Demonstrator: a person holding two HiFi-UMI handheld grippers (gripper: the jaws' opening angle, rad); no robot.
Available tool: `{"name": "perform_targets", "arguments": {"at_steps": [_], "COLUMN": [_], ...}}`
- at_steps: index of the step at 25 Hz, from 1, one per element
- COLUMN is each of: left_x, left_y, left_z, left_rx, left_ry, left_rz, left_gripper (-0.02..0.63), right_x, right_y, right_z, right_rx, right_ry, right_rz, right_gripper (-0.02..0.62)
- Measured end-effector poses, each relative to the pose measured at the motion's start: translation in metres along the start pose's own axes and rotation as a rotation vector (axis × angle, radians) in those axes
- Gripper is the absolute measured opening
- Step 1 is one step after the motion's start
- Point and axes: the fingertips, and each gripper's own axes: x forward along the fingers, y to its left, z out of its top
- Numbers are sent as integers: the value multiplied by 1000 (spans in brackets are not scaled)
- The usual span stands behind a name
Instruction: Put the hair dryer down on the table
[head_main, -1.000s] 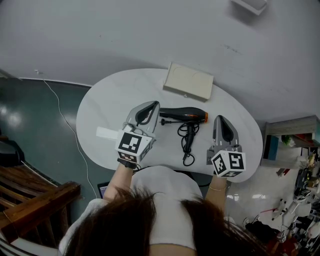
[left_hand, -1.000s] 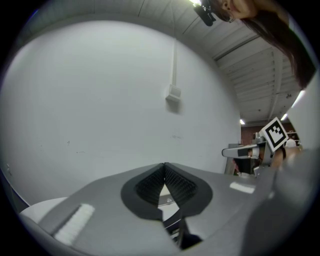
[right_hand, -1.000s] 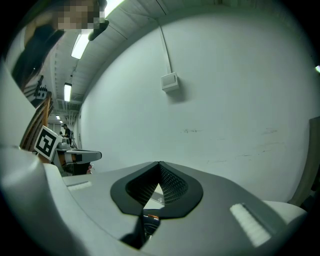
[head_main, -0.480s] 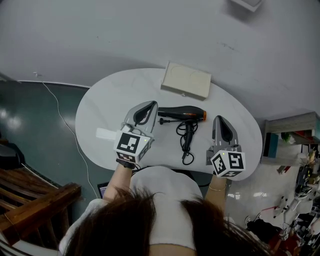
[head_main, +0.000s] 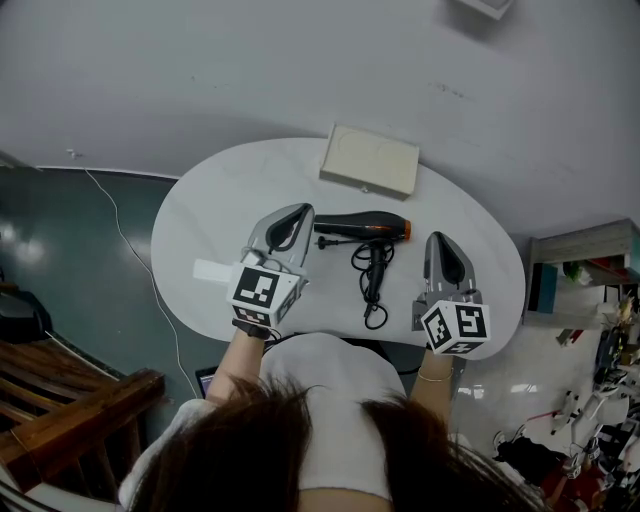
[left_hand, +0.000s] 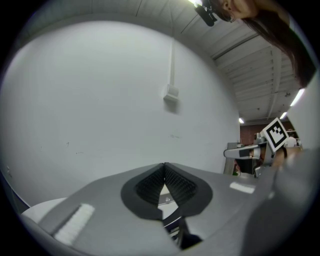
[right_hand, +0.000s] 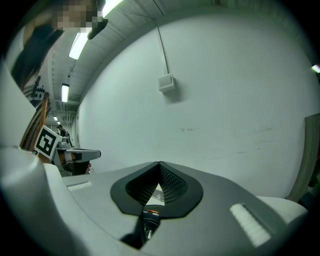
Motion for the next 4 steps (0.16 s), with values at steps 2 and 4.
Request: {"name": "perform_targets", "arguments": {"at_steps": [2,4], "left_x": [-1,-1], "left_y": [-1,-1], "left_z": [0,0], "left_rx": [0,1], "left_ry": [0,2], "left_rz": [2,5], "left_gripper": [58,58], "right_x": [-1,-1], "right_y": [0,0], "right_z": [0,0], "right_rx": [-1,-1], "right_ry": [-1,-1], "right_rz": [3,6], "right_gripper": [2,2]}}
